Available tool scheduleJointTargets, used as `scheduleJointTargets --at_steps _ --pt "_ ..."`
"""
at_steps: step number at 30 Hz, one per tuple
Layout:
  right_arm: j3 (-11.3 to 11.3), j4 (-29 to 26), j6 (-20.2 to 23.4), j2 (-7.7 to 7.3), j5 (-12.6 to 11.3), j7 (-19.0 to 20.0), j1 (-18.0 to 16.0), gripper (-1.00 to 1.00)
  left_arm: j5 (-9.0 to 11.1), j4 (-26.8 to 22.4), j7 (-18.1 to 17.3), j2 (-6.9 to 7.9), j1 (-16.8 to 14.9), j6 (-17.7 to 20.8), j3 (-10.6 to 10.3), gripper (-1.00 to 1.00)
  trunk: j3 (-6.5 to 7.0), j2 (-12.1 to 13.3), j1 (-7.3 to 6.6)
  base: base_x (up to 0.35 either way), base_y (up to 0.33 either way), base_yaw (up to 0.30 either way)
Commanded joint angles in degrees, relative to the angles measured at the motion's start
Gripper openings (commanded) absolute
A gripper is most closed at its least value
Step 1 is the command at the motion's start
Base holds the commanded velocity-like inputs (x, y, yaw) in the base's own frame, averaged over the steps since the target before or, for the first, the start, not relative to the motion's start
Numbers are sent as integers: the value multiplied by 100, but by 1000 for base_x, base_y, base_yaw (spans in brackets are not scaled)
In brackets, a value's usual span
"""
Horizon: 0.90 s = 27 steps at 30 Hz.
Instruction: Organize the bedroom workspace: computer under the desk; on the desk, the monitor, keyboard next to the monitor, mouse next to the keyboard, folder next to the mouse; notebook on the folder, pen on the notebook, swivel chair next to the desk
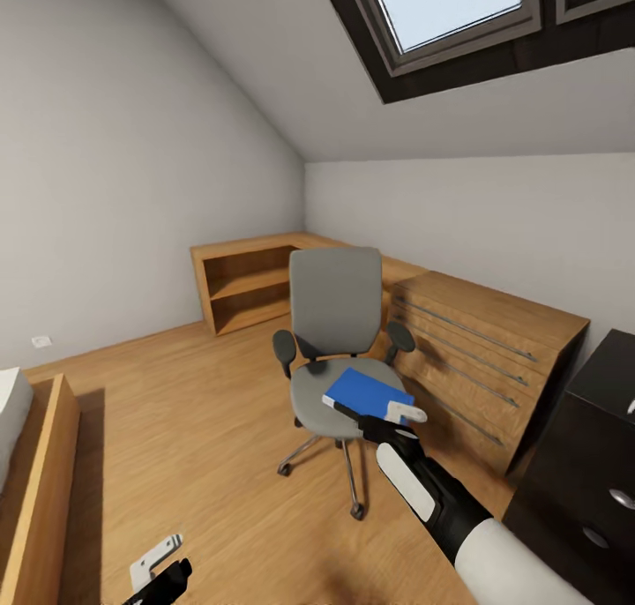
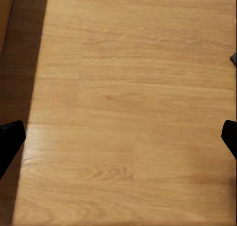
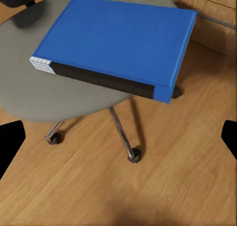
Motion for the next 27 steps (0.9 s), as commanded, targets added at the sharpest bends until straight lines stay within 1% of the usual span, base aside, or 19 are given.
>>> scheduleJointTargets --at_steps 1,2,3,4,5,6,7,8,9,11,14,15,17,19,20,23,24,25,27 --pt "13 -2 17 -73 -41 25 -2 100 17 -68 47 8 -3 20 -22 100 -6 -3 -1 -42 15 -1" --pt "12 2 10 -139 -71 101 2 100 17 -124 47 8 -3 20 -21 100 -6 -3 -1 -34 12 -1" --pt "9 9 -14 -260 -182 300 11 100 17 -222 48 8 -3 21 -20 100 -6 -3 -1 -22 8 -1" --pt "2 22 -139 -752 -1107 1272 72 100 17 -364 44 8 -3 21 -25 100 -24 -44 21 -5 2 0" --pt "4 29 -164 -896 -1440 1588 83 100 17 -378 43 8 -3 21 -25 100 -42 -84 43 -3 1 0" --pt "3 77 -187 -1079 -1890 2051 103 100 17 -390 42 8 -3 21 -25 100 -60 -124 65 -1 1 0" --pt "3 115 -191 -1133 -2017 2194 111 100 17 -392 41 8 -3 21 -25 100 -78 -164 87 -1 0 0" --pt "1 300 -200 -1278 -2329 2612 126 100 17 -397 41 8 -3 21 -26 100 -96 -204 109 0 0 0" --pt "0 372 -202 -1318 -2415 2752 129 100 17 -398 41 8 -3 21 -26 100 -114 -244 131 0 0 0" --pt "-23 635 -207 -1448 -2722 3337 136 100 17 -400 41 4 -3 21 -26 100 -150 -324 175 0 0 0" --pt "-55 890 -209 -1551 -2995 3982 139 100 17 -401 41 1 -3 21 -31 100 -204 -445 241 0 0 0" --pt "-67 1119 -209 -1607 -3143 4511 140 100 17 -401 40 0 -3 21 -33 100 -222 -485 263 0 0 0" --pt "-75 1295 -210 -1632 -3209 4866 141 100 17 -402 40 0 -3 21 -34 100 -258 -565 306 0 0 0" --pt "-153 1690 -206 -1658 -3306 5604 141 100 17 -410 35 5 -3 21 -34 100 -294 -645 350 0 0 0" --pt "-251 1876 -204 -1664 -3337 5897 141 100 17 -421 31 6 -3 24 -35 100 -311 -685 372 0 0 0" --pt "-476 2120 -200 -1670 -3364 6239 141 100 20 -461 27 2 -3 35 -44 100 -365 -806 438 0 0 0" --pt "-644 2238 -195 -1672 -3373 6398 141 100 25 -497 24 1 -3 45 -60 100 -383 -846 460 0 0 0" --pt "-790 2317 -188 -1674 -3377 6504 141 100 29 -576 12 1 -3 59 -136 100 -401 -886 482 0 0 0" --pt "-927 2385 -182 -1675 -3380 6598 141 100 38 -824 -4 28 -2 86 -263 100 -437 -966 526 0 0 0"
